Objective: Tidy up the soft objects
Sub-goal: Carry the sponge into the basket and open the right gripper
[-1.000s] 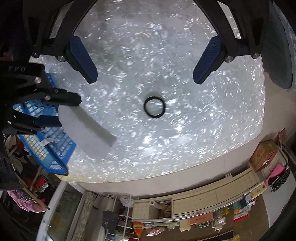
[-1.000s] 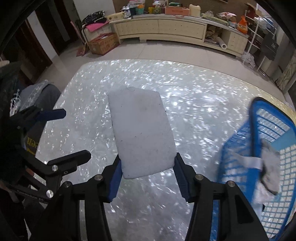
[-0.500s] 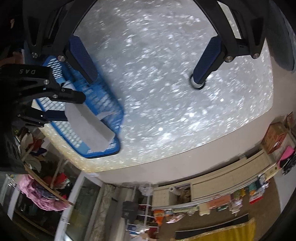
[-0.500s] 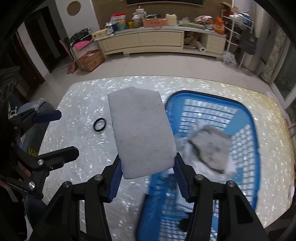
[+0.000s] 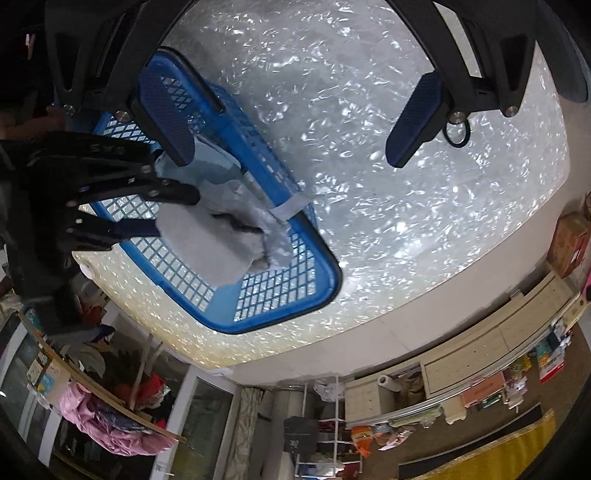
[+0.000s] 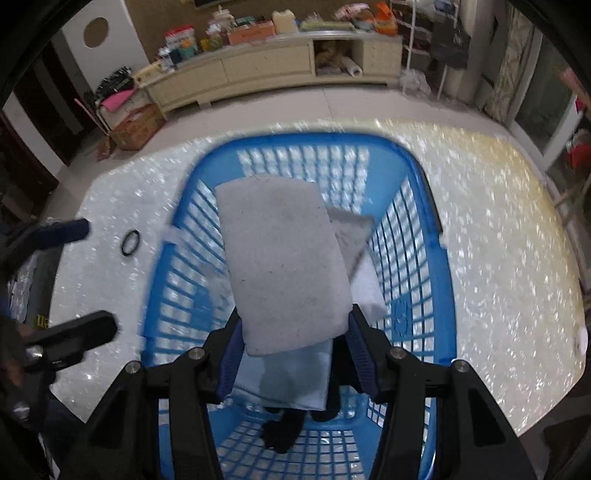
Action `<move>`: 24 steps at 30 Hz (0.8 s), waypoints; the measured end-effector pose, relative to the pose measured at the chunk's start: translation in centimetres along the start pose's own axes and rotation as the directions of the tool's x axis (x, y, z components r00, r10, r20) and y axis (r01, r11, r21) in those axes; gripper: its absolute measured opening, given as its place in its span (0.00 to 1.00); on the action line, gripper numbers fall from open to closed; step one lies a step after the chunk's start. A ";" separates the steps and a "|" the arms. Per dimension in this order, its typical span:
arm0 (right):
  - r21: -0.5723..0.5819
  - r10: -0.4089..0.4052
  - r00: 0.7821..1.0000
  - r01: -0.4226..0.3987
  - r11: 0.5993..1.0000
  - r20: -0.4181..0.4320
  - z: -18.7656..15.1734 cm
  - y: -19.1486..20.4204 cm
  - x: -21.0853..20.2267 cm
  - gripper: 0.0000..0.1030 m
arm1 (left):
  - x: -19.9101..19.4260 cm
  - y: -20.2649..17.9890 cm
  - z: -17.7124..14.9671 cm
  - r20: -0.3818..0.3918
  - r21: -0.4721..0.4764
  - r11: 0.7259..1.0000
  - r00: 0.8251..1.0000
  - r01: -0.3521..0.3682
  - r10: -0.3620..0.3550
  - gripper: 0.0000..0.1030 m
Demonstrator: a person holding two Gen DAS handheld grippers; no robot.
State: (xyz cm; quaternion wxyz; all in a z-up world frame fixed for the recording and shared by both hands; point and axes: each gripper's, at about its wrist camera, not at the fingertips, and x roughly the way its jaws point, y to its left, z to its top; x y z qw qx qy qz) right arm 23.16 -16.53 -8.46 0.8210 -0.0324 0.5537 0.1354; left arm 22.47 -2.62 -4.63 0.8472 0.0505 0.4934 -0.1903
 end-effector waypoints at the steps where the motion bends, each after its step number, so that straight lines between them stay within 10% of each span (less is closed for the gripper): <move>1: 0.006 0.001 1.000 -0.001 1.000 -0.014 -0.2 -0.2 0.6 0.49 | 0.1 -0.2 0.1 -0.003 0.002 1.000 1.000 0.001 -0.001 1.00; 13: 0.005 -0.033 0.997 0.033 0.999 -0.063 -1.0 0.2 1.8 0.54 | 0.2 0.4 -0.7 -0.016 -0.006 1.000 1.000 0.018 -0.018 1.00; 24: -0.004 -0.102 0.995 0.102 0.995 0.019 -2.4 0.8 -2.2 0.98 | -2.1 1.8 -1.7 0.020 -0.012 1.000 1.000 -0.007 0.007 1.00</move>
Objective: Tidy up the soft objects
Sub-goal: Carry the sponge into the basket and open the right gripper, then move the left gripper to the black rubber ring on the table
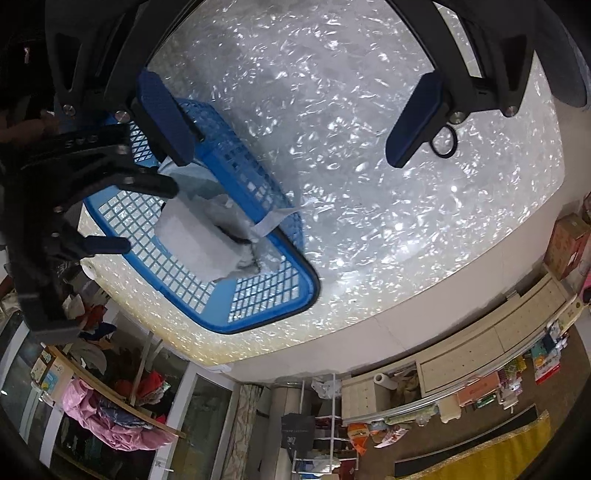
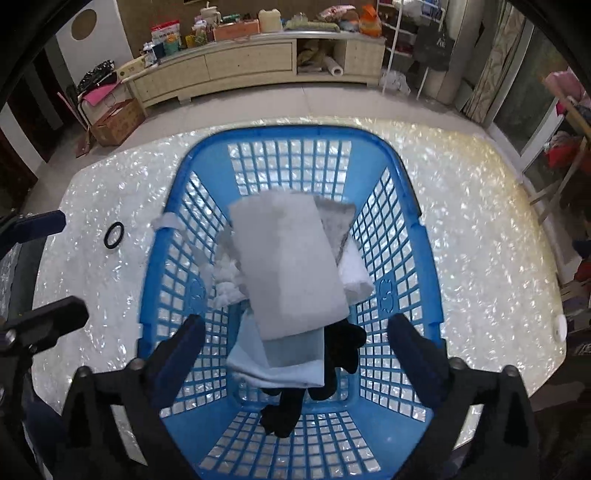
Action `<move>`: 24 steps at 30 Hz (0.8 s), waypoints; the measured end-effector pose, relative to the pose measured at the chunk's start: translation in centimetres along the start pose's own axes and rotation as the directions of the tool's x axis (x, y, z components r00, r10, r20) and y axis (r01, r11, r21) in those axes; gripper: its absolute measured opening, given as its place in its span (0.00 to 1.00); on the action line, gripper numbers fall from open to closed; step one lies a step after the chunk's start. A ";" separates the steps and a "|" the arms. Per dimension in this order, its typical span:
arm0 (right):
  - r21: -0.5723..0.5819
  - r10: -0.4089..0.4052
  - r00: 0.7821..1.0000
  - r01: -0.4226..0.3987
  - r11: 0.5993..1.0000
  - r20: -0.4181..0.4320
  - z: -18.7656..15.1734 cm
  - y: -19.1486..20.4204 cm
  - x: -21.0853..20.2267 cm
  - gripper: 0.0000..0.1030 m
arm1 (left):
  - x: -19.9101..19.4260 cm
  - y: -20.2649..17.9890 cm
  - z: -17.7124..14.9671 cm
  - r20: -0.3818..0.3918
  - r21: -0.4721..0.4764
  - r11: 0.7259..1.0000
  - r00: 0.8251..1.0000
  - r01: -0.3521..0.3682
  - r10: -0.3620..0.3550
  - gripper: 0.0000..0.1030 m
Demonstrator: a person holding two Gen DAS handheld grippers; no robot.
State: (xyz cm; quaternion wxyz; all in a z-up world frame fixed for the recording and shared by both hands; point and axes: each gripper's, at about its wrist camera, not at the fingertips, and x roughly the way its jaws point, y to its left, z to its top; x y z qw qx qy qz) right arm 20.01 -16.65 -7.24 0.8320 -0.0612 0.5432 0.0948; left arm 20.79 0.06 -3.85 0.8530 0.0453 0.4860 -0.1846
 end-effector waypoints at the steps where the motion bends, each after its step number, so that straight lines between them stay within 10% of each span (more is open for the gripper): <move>1: -0.007 0.008 1.000 -0.008 1.000 0.009 0.0 0.2 -0.4 0.99 | -0.2 0.3 -0.2 0.003 -0.005 1.000 1.000 -0.003 0.003 1.00; 24: -0.238 0.167 0.984 -0.148 0.960 0.061 2.9 10.8 2.2 0.99 | -2.8 10.9 -5.5 0.007 -0.182 0.978 0.995 -0.100 0.103 1.00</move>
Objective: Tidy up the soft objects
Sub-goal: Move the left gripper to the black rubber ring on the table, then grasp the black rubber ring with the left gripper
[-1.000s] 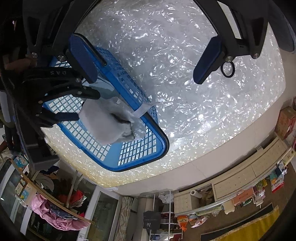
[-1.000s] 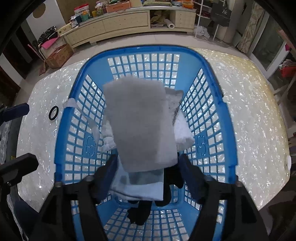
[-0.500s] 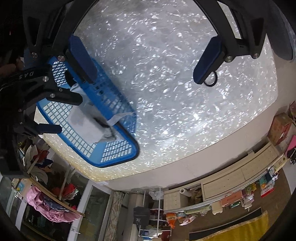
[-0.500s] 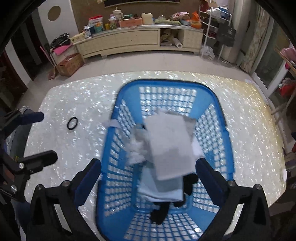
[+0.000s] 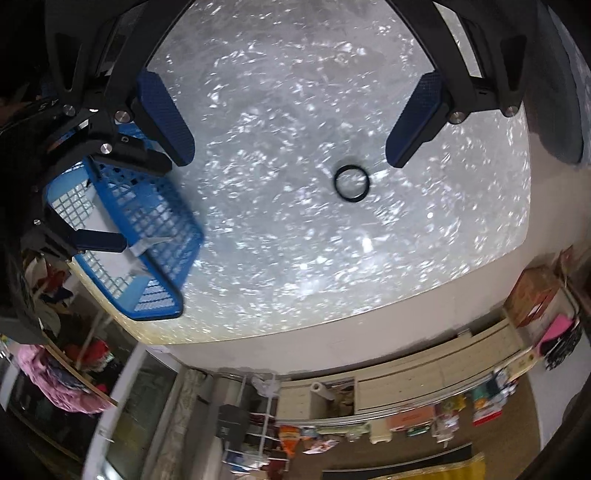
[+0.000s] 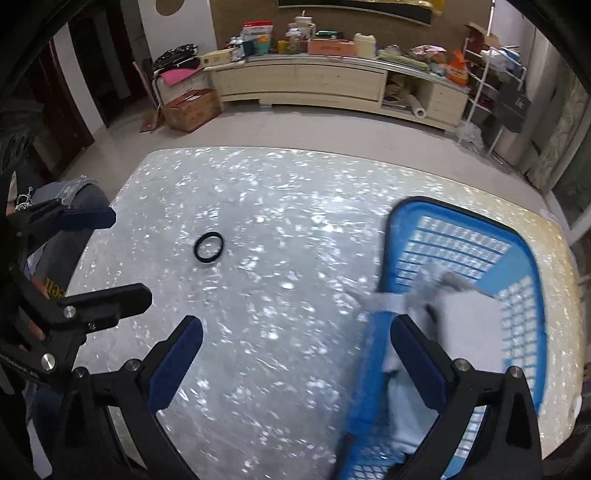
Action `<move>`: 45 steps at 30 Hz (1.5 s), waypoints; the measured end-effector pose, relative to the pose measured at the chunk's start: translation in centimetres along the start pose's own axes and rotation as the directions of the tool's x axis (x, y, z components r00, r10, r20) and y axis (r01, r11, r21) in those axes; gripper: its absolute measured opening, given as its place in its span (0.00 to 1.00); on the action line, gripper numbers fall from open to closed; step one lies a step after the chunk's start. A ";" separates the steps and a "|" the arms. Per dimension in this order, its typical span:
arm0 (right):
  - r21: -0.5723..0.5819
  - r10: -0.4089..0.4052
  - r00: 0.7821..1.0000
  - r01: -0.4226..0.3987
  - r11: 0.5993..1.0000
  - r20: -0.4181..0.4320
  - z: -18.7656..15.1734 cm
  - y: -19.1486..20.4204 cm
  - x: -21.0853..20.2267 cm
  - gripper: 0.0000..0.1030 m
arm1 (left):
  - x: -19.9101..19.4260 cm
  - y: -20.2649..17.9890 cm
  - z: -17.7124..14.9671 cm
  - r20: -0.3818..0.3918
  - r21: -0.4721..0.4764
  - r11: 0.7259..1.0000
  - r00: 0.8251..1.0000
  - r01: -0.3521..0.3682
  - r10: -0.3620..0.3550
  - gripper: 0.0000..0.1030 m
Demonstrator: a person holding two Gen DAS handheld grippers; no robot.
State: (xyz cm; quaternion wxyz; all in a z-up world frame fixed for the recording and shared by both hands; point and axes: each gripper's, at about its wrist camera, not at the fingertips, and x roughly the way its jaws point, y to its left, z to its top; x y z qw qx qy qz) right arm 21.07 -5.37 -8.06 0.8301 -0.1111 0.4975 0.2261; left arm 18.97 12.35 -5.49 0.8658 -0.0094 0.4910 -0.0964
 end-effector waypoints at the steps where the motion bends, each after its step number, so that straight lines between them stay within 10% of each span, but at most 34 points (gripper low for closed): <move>1: -0.011 0.001 1.000 -0.001 1.000 -0.002 0.3 0.7 0.2 0.99 | 0.0 0.5 -0.2 -0.004 -0.011 1.000 1.000 -0.006 0.006 1.00; 39: -0.010 -0.003 0.995 0.002 1.000 -0.103 1.1 3.9 9.7 0.99 | 14.0 11.1 -0.4 -0.180 -0.132 0.989 0.982 -0.073 0.048 0.80; 45: 0.000 0.012 0.995 -0.012 1.000 -0.098 1.1 3.7 9.4 0.99 | 15.0 10.9 1.2 -0.187 -0.110 0.987 0.977 -0.120 0.098 0.50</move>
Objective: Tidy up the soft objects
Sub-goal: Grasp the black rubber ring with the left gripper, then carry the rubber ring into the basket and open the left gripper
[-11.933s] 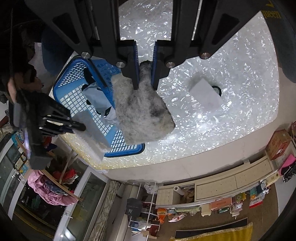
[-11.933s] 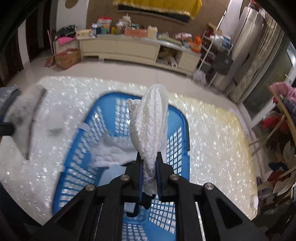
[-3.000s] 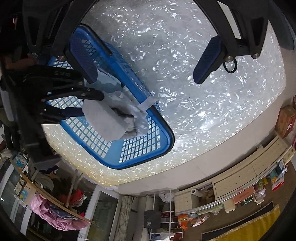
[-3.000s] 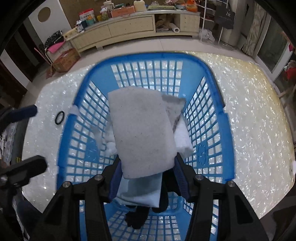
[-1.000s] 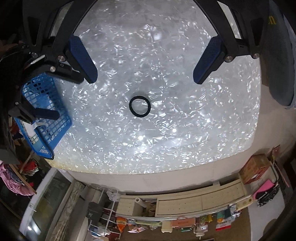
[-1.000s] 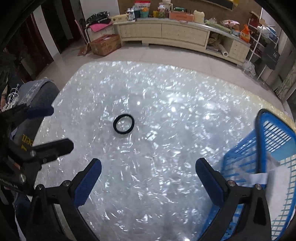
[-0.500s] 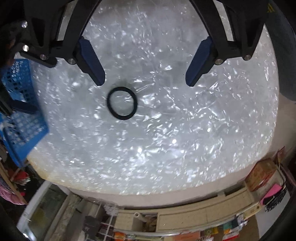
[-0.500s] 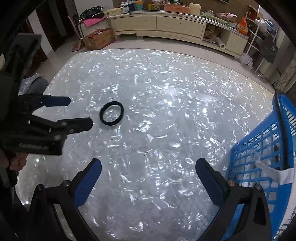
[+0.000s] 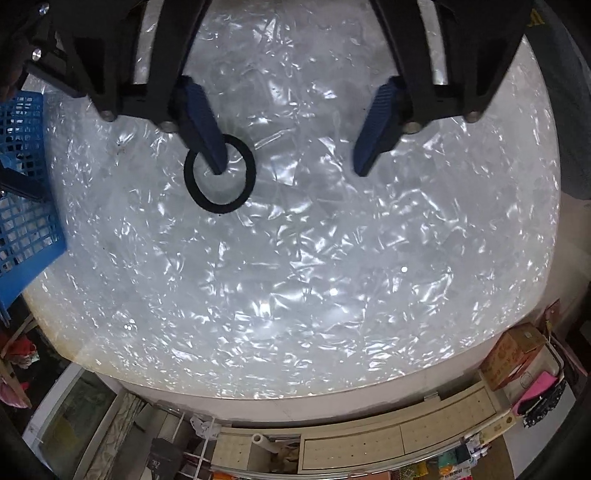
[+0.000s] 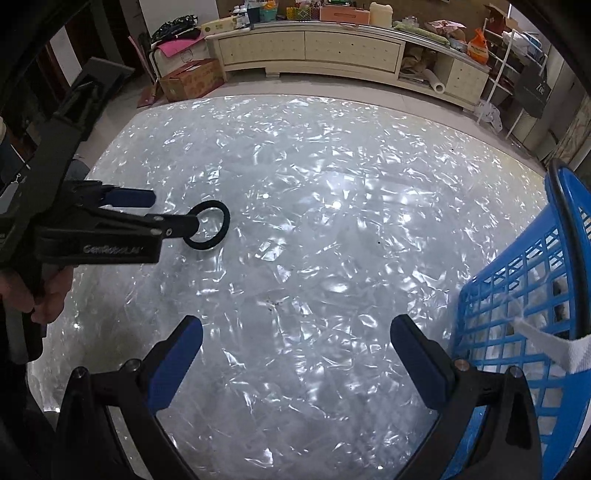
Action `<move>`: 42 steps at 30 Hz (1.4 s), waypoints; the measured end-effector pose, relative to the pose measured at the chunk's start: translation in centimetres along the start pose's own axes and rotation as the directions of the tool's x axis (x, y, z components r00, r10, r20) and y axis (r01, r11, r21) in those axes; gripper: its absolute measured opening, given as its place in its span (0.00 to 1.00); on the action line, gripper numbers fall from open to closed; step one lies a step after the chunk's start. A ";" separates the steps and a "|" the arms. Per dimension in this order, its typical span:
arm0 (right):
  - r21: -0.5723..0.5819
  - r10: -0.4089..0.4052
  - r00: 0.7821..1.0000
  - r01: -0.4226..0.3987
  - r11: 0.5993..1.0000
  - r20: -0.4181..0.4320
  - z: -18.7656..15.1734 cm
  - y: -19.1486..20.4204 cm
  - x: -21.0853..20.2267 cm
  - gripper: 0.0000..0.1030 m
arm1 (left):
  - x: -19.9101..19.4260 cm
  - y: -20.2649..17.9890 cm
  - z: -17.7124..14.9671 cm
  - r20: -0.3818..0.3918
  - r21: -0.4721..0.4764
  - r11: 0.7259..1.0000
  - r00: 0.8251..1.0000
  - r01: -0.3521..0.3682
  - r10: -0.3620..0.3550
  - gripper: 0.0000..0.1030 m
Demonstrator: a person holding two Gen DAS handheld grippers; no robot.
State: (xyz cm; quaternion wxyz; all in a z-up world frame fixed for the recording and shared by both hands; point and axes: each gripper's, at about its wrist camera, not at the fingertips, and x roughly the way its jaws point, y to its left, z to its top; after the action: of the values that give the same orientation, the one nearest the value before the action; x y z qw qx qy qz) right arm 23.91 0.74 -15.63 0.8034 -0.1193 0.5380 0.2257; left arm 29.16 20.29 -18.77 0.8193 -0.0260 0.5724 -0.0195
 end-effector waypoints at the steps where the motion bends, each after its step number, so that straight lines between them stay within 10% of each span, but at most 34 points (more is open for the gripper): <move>1: -0.001 0.002 1.000 -0.002 1.000 0.002 0.0 0.0 -0.1 0.99 | 0.0 -0.1 0.2 -0.001 0.005 1.000 1.000 -0.008 0.008 0.46; 10: 0.017 0.015 1.000 -0.015 1.000 -0.001 -0.3 -0.4 -0.1 0.99 | 0.0 -2.2 0.7 -0.019 0.060 0.998 1.000 0.000 0.001 0.03; 22: 0.031 -0.002 1.000 0.002 1.000 0.008 -0.2 -0.6 -0.7 0.99 | -1.7 -3.7 -1.7 -0.005 0.033 0.995 0.996 0.092 -0.092 0.03; 42: -0.022 0.010 0.992 -0.007 1.000 0.130 -2.2 0.9 -11.3 0.99 | -18.0 -5.8 -7.8 0.155 0.054 0.994 0.983 0.090 -0.098 0.03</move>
State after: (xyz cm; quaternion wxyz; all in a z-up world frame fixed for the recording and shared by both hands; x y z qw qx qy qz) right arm 18.05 -2.08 -6.11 0.8343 -0.1107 0.4827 0.2422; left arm 15.62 15.49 -4.22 0.8604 -0.0351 0.5036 -0.0695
